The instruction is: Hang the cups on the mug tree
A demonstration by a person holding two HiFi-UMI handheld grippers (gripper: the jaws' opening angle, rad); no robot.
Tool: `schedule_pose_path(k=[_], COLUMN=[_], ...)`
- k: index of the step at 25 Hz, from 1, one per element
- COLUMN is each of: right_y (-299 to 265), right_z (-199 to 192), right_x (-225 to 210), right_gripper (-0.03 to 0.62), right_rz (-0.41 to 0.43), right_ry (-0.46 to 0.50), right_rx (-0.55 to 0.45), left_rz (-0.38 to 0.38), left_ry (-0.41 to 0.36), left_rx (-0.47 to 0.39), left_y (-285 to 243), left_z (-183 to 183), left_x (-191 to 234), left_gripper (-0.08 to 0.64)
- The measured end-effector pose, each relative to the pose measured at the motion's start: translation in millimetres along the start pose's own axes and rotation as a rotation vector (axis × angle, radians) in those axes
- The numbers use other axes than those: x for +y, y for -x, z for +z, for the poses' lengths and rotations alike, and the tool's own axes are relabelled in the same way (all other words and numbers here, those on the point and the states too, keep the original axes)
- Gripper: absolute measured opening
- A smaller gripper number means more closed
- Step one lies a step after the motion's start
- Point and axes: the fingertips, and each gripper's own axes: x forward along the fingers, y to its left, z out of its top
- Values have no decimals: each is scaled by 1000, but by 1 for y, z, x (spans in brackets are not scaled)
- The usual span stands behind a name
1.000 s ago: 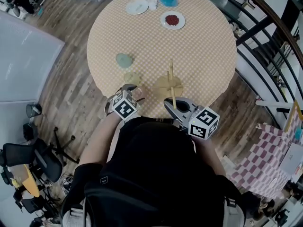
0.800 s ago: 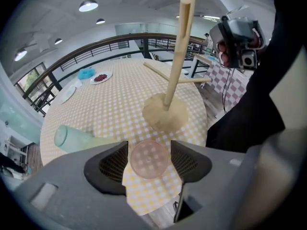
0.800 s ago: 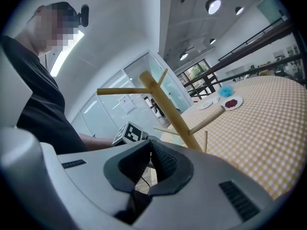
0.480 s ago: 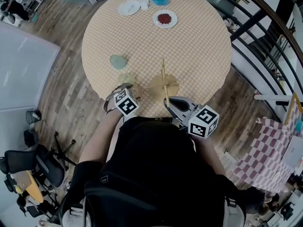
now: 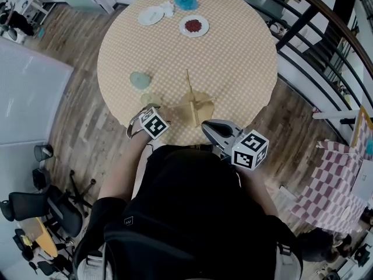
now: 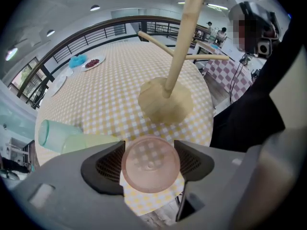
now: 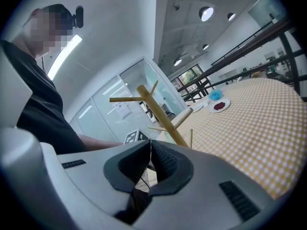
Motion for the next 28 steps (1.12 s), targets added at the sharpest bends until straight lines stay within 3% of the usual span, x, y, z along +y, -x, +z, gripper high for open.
schedule_pose_path(k=[6,15,21,28], right_y=[27,52,57,47], right_z=[-7,-20,-29,-21], right_x=[-7,1,6,12], right_gripper=[17,16,17,16], right_rz=[-18,6,12,6], right_ry=[-16,13,-1,9], right_rx=[-18,34,47,21], left_rz=[4,98,163,83], left_ry=[-9,88,57,98], left_rx=[-26,-167,-209,-336], left_y=[8,55,84,125], left_z=[22,42,45,55], left_x=[-23,-39,-50,-72], left_gripper=[310,310,310,310])
